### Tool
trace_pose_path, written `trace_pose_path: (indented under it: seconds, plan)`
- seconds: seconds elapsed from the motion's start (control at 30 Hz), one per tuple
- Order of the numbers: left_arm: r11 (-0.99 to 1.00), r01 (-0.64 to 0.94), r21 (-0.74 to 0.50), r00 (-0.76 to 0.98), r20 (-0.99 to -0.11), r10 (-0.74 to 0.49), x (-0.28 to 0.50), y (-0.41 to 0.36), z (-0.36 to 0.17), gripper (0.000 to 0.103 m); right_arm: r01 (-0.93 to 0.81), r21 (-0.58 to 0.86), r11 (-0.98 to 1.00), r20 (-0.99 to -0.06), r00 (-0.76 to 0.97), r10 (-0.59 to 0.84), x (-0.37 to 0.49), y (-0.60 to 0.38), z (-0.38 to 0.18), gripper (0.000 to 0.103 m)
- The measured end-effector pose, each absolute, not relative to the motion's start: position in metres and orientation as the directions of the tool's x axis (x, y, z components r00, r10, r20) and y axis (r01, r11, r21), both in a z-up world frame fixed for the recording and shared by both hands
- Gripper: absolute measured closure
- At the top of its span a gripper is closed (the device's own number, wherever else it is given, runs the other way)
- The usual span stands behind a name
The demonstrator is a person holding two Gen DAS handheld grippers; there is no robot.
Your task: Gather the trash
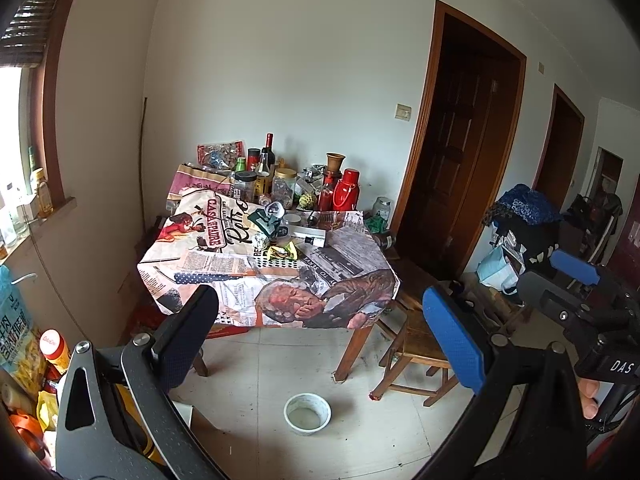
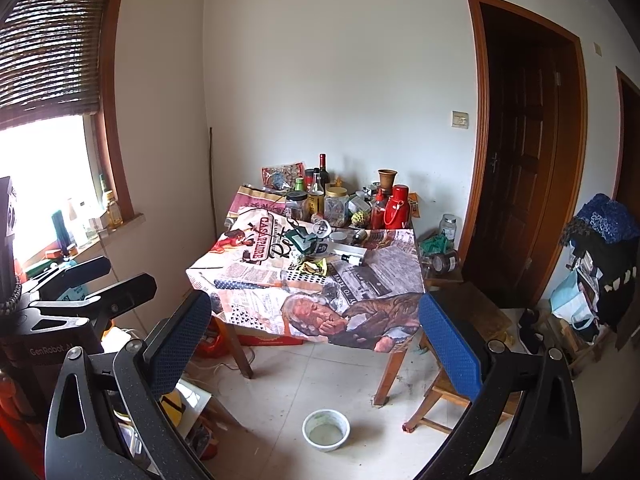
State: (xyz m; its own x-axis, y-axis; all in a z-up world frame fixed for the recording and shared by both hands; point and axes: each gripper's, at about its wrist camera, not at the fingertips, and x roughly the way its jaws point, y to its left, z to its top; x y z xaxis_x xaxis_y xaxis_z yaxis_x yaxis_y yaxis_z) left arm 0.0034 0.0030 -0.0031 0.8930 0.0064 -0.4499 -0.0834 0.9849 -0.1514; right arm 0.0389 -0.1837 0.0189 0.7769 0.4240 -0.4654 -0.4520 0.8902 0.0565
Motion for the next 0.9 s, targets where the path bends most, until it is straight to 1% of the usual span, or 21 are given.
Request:
trace_pose_path:
  seconds: [0.9]
  plan:
    - [0.985, -0.096, -0.140, 0.894, -0.446, 0.024, 0.008, -0.004, -0.006, 0.000, -0.479, 0.069, 0.875, -0.465, 0.761, 0.453, 0.047, -0.193, 0.015, 0.000]
